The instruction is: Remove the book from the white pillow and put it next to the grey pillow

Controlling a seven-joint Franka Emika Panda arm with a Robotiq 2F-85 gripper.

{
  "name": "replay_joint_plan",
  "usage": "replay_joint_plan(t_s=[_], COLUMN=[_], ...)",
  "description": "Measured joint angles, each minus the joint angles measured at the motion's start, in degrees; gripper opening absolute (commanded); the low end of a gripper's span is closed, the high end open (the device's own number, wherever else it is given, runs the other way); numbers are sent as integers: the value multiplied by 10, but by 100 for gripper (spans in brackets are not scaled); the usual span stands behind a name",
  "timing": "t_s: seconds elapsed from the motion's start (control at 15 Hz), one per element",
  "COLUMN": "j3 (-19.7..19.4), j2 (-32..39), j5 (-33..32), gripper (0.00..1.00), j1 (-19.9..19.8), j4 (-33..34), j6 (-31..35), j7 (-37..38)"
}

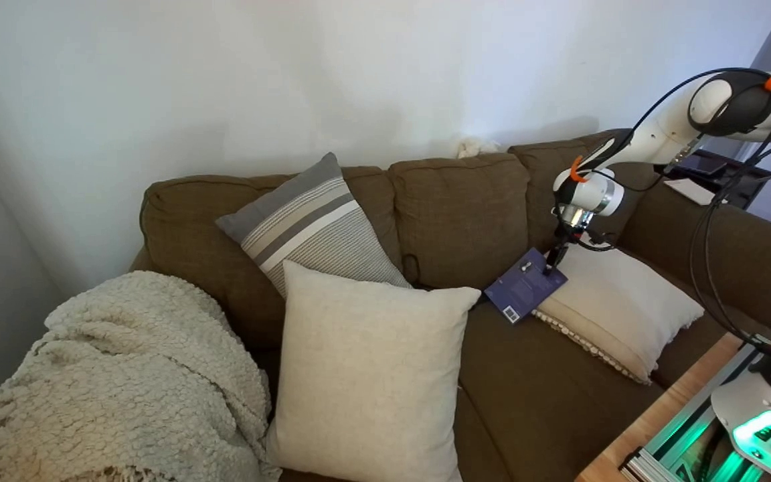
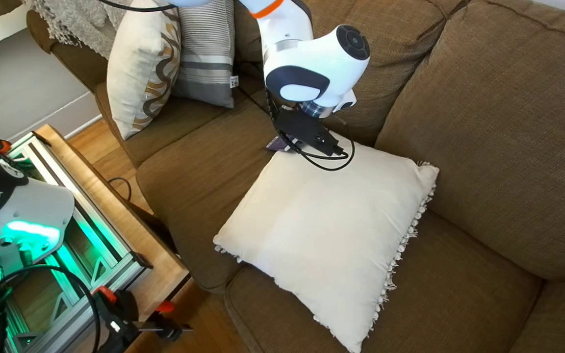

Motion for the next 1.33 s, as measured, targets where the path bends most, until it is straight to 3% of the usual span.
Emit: replay_joint_plan(t_s=[0.13,0.27,0.67,1.0,1.27,1.33], j3=[7,9,-6,-34,-29,-25], j2=[7,6,-28,-159,-271,-295], j5=[0,0,-31,-133,-191,-199], gripper=[4,0,4,3,3,10], j1=[0,2,26,71,131,148], j4=[7,7,-40,-178,-262,-273], j6=[2,4,14,15,-22,-38], j7=[-5,-5,-1,-14,-17,-20])
